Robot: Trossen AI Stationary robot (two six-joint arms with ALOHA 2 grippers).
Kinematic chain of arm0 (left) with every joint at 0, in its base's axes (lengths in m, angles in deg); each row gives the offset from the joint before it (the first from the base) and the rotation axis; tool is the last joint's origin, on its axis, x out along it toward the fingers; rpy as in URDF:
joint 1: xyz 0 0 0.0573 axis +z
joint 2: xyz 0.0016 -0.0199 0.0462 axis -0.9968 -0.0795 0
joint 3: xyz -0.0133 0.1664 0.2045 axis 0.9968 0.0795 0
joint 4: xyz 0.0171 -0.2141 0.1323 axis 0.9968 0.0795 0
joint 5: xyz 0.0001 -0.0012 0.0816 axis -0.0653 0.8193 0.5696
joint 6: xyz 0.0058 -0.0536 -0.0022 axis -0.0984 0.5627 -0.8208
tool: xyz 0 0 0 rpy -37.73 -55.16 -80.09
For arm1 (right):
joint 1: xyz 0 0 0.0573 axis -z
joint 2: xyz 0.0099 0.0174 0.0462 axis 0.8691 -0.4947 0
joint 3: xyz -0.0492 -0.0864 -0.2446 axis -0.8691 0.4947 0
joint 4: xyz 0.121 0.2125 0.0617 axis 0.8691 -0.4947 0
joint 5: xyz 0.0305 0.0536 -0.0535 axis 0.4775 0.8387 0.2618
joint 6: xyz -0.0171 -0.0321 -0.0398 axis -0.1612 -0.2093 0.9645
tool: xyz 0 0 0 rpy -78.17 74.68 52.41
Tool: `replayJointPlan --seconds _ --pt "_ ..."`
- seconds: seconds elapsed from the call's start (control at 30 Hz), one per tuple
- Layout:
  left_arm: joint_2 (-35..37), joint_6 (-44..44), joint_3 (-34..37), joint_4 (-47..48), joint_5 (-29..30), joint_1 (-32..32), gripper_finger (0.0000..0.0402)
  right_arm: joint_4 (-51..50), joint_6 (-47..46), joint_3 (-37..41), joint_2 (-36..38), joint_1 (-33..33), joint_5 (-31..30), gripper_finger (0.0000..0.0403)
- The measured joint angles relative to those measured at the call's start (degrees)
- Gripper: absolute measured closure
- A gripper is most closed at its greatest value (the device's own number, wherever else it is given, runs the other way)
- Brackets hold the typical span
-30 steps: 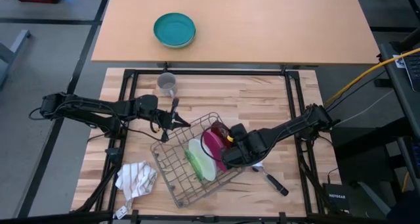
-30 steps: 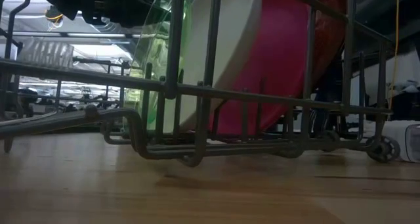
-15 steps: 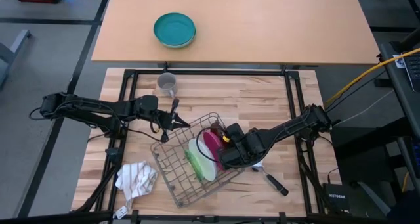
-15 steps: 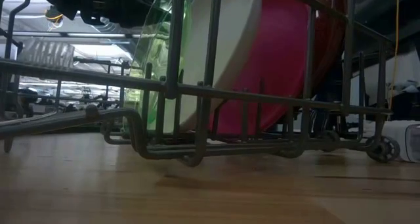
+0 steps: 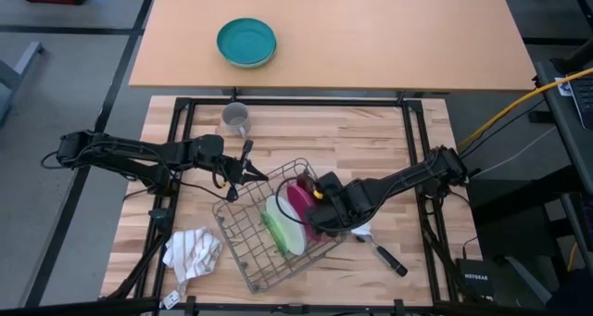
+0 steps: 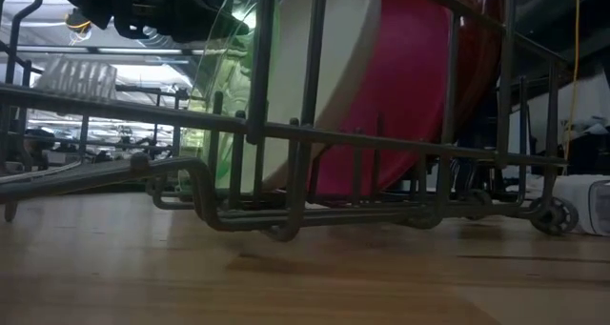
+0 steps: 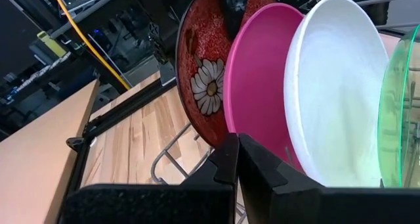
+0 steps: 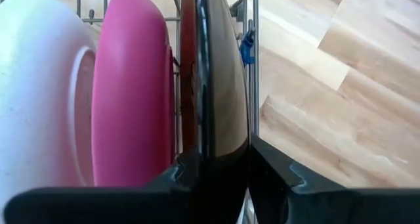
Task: Sort dishes
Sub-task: Put the red plate into the dish rack, then return to Home Position
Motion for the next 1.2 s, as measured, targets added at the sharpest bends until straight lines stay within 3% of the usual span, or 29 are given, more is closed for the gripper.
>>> replayJointPlan --seconds 0.13,0.5,0.9,1.2 --pt "0.0 0.0 0.0 0.0 -0.01 0.0 0.04 1.57 0.18 -0.01 0.0 0.36 1.76 0.03" --pt "0.0 0.0 0.0 0.08 0.0 0.0 0.04 2.39 4.91 -0.01 0.0 1.66 2.96 0.0205" --pt "0.0 0.02 0.0 0.28 -0.01 -0.02 0.04 2.73 7.88 -2.98 0.11 1.7 4.26 0.0204" --pt "0.0 0.01 0.0 0.28 0.0 0.0 0.04 2.15 13.36 -8.54 0.19 1.7 -1.07 0.0205"
